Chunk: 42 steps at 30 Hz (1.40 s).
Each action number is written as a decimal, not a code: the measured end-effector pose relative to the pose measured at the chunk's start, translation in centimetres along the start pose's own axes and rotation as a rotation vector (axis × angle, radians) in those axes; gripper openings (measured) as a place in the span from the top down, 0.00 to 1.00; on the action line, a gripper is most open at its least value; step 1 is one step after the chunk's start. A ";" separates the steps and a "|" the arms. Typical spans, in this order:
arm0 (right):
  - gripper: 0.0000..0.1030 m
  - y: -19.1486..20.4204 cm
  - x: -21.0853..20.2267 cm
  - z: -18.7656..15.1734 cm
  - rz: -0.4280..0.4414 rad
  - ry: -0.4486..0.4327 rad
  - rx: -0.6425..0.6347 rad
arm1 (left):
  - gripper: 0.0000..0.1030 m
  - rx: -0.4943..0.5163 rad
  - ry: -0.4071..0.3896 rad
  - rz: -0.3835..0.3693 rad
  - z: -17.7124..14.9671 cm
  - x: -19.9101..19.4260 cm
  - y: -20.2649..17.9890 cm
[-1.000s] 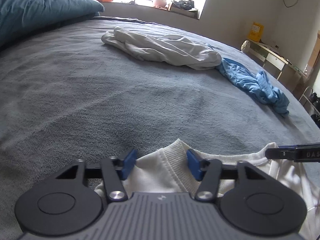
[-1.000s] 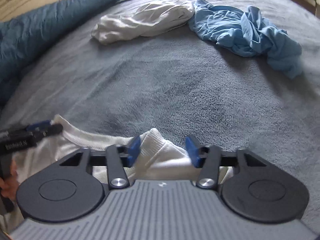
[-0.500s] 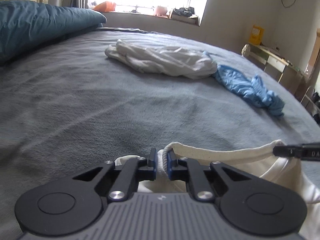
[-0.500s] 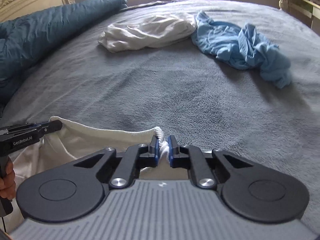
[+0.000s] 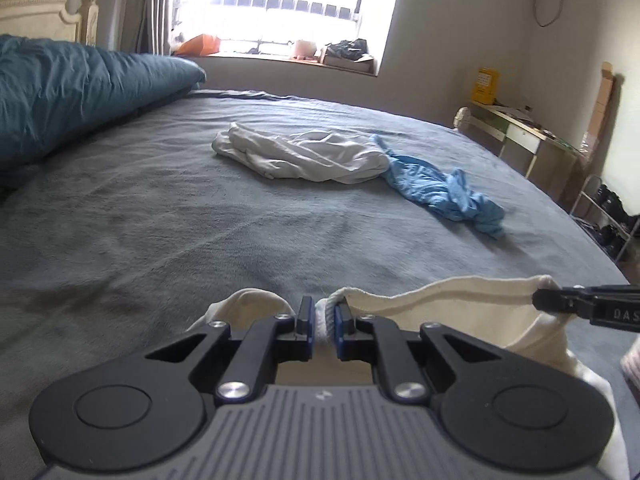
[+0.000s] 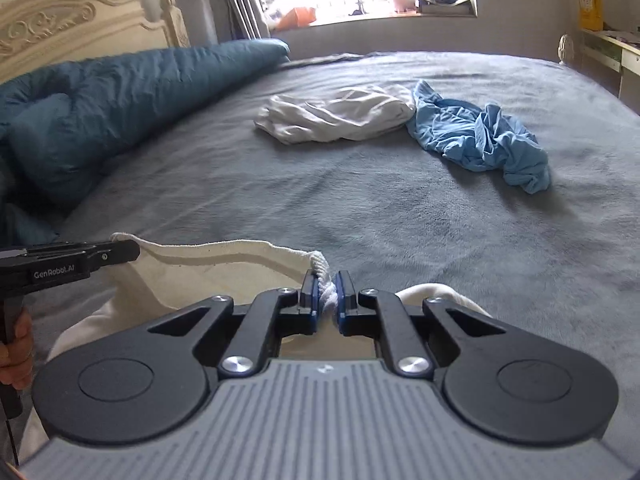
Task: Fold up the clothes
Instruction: 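Lift the collar with both tools and fold it over toward the hem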
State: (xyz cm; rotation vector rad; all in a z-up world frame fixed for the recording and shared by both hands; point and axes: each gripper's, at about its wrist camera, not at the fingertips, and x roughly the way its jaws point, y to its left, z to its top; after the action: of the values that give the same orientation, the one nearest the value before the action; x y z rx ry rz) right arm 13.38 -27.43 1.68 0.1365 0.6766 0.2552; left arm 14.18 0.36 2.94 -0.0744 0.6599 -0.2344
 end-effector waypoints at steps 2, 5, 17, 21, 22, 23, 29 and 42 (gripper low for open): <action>0.93 0.5 -1.7 -0.9 0.009 -0.013 0.003 | 0.90 0.014 -0.009 -0.010 -0.8 -2.1 -0.4; 0.93 1.6 -4.4 -2.6 0.003 -0.042 -0.013 | 0.90 0.032 -0.031 -0.022 -2.3 -5.2 -0.8; 0.93 5.0 -13.0 -12.4 0.003 -0.141 -0.008 | 0.90 0.040 -0.123 -0.072 -13.2 -14.6 -2.0; 0.93 6.3 -14.5 -16.1 0.004 -0.170 -0.006 | 0.90 0.019 -0.206 -0.059 -17.4 -17.4 -1.6; 0.93 6.6 -14.9 -17.0 0.006 -0.177 -0.002 | 0.90 0.009 -0.219 -0.055 -18.3 -17.8 -1.4; 0.93 6.9 -15.1 -17.9 0.008 -0.179 -0.002 | 0.90 -0.001 -0.232 -0.049 -19.2 -18.3 -1.3; 0.93 8.3 -16.7 -22.9 -0.025 -0.194 -0.001 | 0.90 -0.022 -0.257 -0.056 -23.8 -20.5 -1.5; 0.93 9.0 -20.8 -27.9 -0.010 -0.245 0.021 | 0.90 0.010 -0.336 -0.042 -29.5 -24.7 -1.9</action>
State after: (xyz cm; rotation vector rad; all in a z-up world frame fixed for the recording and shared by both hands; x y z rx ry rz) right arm -21.61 -23.41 -5.58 0.1814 0.4370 0.2172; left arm -23.19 4.60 -5.30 -0.1158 0.3230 -0.2586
